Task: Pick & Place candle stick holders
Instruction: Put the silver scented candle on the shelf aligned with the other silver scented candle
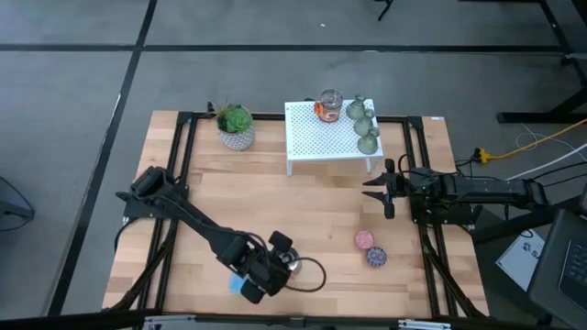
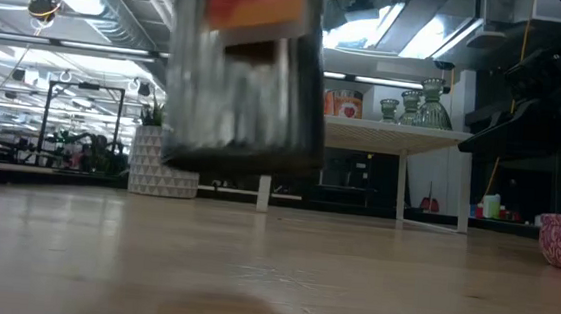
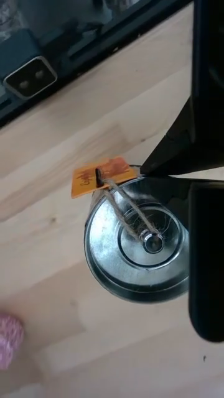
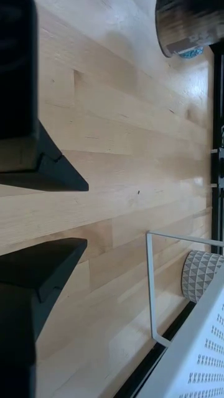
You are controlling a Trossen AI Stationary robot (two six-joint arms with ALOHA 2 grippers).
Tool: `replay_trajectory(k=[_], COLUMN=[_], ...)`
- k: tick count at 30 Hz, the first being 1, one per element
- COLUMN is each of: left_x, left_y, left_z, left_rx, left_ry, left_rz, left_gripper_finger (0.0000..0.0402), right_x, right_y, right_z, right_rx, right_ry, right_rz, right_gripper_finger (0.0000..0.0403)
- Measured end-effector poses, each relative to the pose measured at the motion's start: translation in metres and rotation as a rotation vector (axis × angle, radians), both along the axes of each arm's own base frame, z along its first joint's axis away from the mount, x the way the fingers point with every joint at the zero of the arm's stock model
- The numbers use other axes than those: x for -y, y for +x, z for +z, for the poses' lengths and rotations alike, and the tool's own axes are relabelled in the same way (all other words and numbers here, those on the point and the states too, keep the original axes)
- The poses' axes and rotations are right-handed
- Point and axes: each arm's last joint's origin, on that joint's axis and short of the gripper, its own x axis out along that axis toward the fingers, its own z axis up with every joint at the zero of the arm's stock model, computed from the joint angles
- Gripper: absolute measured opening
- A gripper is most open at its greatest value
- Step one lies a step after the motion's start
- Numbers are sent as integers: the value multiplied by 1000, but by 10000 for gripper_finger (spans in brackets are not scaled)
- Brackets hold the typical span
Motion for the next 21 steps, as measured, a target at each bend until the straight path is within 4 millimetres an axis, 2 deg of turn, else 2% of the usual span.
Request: replay_trajectory(k=[6, 21], left_x=[-16, -60], left_y=[6, 35], left_z=[10, 14], left_rx=[27, 84], left_ry=[1, -52], left_rz=[10, 35], left_gripper_finger=[2, 2], right_x=[0, 0], right_y=[0, 0], right_z=[0, 0], right_rx=[0, 0], right_ry=[0, 0], right_rz=[0, 0], right_gripper_finger=[135, 135])
